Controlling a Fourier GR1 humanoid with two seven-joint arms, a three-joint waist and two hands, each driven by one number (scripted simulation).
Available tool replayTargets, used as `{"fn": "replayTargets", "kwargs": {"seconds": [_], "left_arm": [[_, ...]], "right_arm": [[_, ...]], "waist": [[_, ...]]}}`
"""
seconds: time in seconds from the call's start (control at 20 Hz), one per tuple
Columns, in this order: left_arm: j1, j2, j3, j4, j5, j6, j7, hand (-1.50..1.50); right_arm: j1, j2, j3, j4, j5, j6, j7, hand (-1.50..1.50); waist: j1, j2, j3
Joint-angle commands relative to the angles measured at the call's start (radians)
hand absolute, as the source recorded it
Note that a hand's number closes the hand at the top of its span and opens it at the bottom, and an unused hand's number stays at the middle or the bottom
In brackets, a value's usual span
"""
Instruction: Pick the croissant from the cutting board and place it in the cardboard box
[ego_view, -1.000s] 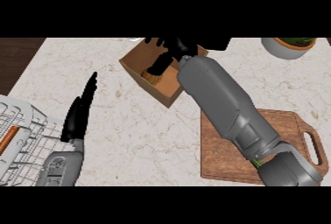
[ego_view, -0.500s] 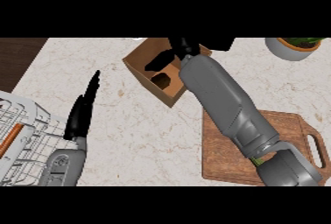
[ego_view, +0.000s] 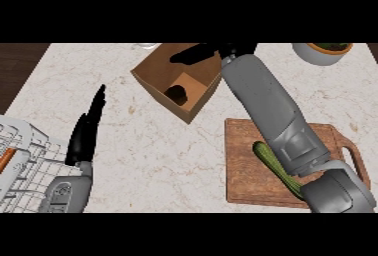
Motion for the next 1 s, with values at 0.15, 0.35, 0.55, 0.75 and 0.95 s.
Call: {"fn": "replayTargets", "kwargs": {"seconds": [0.15, 0.35, 0.55, 0.75, 0.95], "left_arm": [[0.069, 0.174, 0.116, 0.000, 0.003, -0.045, -0.033, 0.00], [0.103, 0.180, 0.132, 0.009, 0.014, -0.059, -0.056, 0.00], [0.069, 0.192, 0.154, 0.008, 0.010, -0.056, -0.022, 0.00], [0.071, 0.197, 0.161, 0.003, 0.005, -0.050, -0.035, 0.00], [0.076, 0.193, 0.161, 0.005, 0.027, -0.075, -0.026, 0.00]], "right_arm": [[0.027, -0.102, -0.106, 0.044, -0.081, 0.078, -0.096, -1.50], [0.039, -0.223, -0.128, 0.064, -0.093, 0.181, -0.107, -1.50], [0.089, -0.303, -0.139, 0.082, -0.096, 0.261, -0.164, -1.50], [0.122, -0.411, -0.155, 0.103, -0.103, 0.364, -0.207, -1.50], [0.162, -0.473, -0.111, 0.116, -0.064, 0.495, -0.251, -1.50]], "waist": [[-0.015, -0.006, -0.002], [-0.028, -0.009, -0.003], [-0.041, -0.011, -0.002], [-0.044, -0.011, -0.002], [-0.052, -0.016, -0.002]]}}
